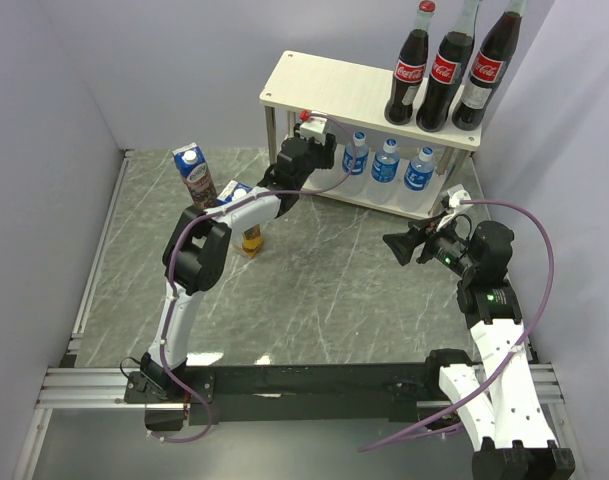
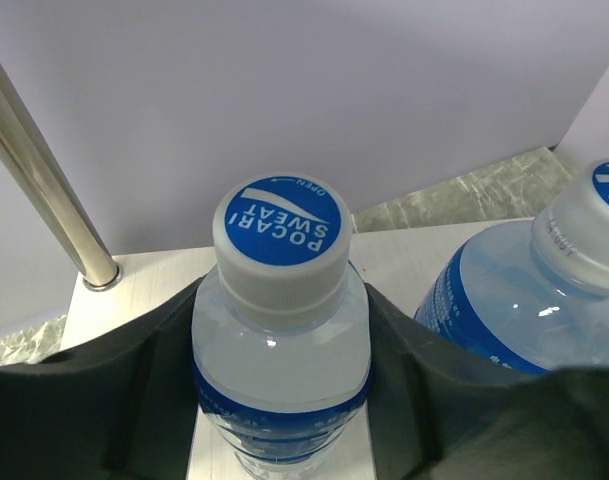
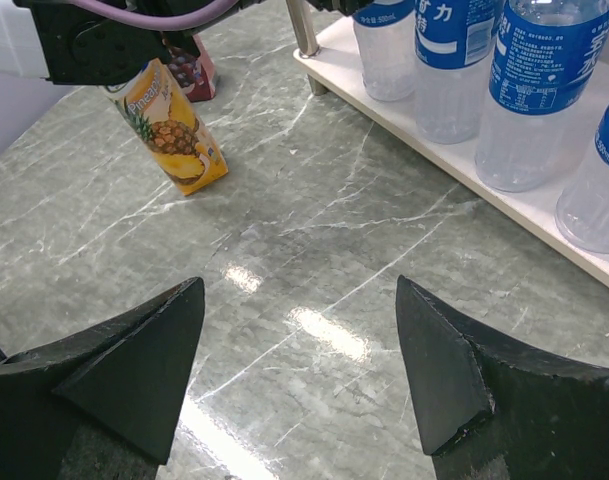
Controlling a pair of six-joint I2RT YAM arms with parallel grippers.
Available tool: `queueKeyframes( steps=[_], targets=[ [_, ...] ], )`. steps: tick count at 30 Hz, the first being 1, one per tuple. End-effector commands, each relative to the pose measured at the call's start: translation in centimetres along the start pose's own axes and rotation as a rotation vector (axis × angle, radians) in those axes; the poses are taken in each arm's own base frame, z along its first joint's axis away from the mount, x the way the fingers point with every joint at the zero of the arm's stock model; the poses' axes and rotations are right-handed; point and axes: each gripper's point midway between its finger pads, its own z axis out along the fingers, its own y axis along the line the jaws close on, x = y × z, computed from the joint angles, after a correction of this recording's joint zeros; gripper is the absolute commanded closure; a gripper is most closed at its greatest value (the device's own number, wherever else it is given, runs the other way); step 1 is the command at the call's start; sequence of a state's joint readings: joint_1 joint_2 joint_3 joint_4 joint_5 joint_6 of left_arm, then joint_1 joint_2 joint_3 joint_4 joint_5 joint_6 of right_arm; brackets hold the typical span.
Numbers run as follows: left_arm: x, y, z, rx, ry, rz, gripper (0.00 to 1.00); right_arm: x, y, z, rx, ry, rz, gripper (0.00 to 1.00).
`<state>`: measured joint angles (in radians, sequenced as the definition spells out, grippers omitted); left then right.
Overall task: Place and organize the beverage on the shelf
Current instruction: Place the drink on the shelf.
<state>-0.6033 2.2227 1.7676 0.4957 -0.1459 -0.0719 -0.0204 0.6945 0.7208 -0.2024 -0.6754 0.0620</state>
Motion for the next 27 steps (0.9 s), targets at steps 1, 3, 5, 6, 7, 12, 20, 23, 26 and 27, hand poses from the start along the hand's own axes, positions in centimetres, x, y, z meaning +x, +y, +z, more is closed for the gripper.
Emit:
queueKeyframes(
  steps=[1,3,5,6,7,12,20,23,26,27],
  targets=[
    [-11.4,-0.5,-0.6,0.019,-0.286,-0.055,0.39,-2.8,0.6,-0.4,-0.01,-0.071,-0.056,0.17],
    [-11.4,-0.4,-0.8,0.014,-0.284,-0.054,0.34,-2.8,0.5,-0.4,-0.007,-0.072,-0.056,0.17],
    [-11.9,-0.4,-1.0,0.012,-0.29,-0.054,0.3,-2.8,0.5,-0.5,-0.007,-0.073,-0.057,0.17],
    [-11.7,-0.3,-1.1,0.012,-0.287,-0.05,0.29,-2.8,0.5,-0.4,-0.006,-0.072,-0.056,0.17],
    [-12.2,-0.3,-1.4,0.01,-0.293,-0.05,0.28,-2.7,0.5,-0.4,-0.007,-0.071,-0.057,0.17],
    [-13.0,-0.4,-2.4,0.016,-0.299,-0.049,0.21,-2.7,0.5,-0.4,-0.005,-0.071,-0.057,0.17],
    [-12.8,-1.1,-5.3,0.045,-0.277,-0.019,0.15,-2.8,0.4,-0.5,0.0,-0.071,-0.066,0.17],
    [-12.4,-1.6,-7.2,0.067,-0.252,-0.002,0.11,-2.8,0.5,-0.5,-0.009,-0.068,-0.083,0.17],
    [-12.2,-1.7,-9.0,0.088,-0.222,0.007,0.1,-2.5,0.8,-0.5,-0.033,-0.058,-0.099,0.17],
    [-11.4,-1.8,-9.5,0.096,-0.199,0.005,0.1,-2.5,0.9,-0.6,-0.036,-0.056,-0.097,0.17]
  ],
)
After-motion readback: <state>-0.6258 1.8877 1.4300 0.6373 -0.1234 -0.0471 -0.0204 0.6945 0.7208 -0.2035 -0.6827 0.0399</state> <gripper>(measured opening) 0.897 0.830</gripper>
